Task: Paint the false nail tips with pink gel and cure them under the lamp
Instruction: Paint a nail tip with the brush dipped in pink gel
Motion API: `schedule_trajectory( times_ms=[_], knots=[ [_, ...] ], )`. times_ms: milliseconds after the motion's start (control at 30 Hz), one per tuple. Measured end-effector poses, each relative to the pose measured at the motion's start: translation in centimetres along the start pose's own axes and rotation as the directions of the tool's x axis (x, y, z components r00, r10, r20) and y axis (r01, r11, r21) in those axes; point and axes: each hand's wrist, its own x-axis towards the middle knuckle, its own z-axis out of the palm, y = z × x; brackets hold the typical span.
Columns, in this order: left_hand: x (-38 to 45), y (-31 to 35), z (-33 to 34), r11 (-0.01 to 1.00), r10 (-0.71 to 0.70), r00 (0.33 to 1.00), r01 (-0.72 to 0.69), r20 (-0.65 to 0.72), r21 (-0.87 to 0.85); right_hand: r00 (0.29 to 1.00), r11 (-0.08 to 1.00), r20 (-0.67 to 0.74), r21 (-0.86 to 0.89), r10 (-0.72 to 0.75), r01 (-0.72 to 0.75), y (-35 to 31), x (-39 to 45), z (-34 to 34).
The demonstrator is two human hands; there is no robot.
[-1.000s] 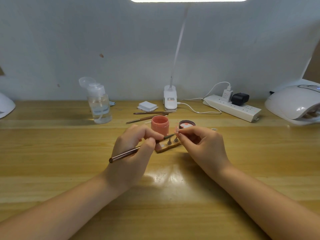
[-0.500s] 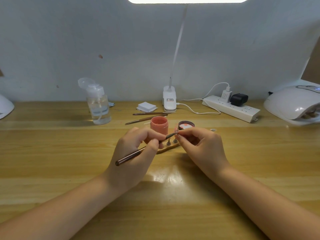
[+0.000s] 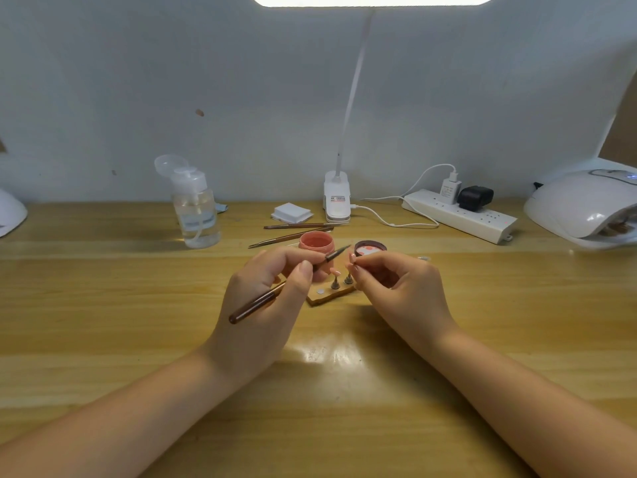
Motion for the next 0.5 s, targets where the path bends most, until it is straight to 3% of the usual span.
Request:
schedule_trajectory(
  times_ms=[500],
  knots=[
    [-0.09,-0.34,0.23,0.997,-0.001,1.0,0.0,-0.014,-0.076,0.999,1.0,0.033,0.028,0.013,-0.014,0.02,0.04,-0.1]
  ],
)
